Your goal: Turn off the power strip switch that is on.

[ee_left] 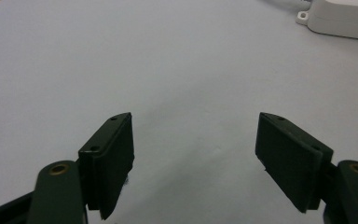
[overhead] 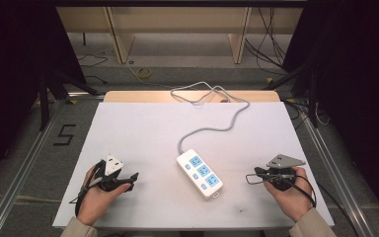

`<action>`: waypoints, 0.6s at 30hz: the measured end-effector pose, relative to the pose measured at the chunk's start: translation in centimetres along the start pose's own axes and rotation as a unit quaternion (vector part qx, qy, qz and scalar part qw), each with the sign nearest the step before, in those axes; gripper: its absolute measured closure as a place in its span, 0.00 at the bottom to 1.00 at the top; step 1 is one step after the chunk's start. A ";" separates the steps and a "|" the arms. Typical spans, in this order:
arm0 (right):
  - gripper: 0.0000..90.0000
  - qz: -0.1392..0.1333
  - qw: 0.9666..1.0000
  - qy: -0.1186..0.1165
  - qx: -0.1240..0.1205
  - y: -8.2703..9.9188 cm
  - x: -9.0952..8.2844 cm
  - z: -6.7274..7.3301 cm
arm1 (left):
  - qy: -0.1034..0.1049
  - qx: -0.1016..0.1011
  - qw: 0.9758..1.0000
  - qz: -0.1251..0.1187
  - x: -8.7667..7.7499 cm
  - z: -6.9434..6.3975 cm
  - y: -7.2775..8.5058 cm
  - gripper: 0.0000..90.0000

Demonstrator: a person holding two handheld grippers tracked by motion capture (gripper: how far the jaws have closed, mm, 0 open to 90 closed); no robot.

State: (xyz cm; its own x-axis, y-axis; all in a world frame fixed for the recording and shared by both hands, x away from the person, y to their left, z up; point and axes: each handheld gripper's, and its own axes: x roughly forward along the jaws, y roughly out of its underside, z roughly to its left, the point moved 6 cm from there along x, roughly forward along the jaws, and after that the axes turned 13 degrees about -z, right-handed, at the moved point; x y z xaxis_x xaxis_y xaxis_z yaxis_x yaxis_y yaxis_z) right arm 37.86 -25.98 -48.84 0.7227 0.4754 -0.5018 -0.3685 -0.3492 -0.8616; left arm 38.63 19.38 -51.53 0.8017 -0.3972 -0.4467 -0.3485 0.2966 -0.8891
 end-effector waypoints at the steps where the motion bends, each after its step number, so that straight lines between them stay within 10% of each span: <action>1: 1.00 0.000 1.000 -0.001 -0.002 0.0 0.0 0.0 | 0.000 0.000 1.000 0.000 0.0 0.0 0.0 0.31; 18: 1.00 0.013 1.000 -0.013 -0.002 -0.4 0.3 0.6 | 0.003 0.004 1.000 0.003 0.1 -0.2 0.0 0.31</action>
State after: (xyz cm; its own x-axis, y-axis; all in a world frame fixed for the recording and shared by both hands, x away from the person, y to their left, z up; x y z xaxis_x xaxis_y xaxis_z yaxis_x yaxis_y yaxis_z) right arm 37.87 -25.20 -48.68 0.6972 0.4870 -0.5260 -0.3852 -0.3642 -0.8479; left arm 38.66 19.18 -51.60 0.7967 -0.3999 -0.4531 -0.3501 0.3057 -0.8854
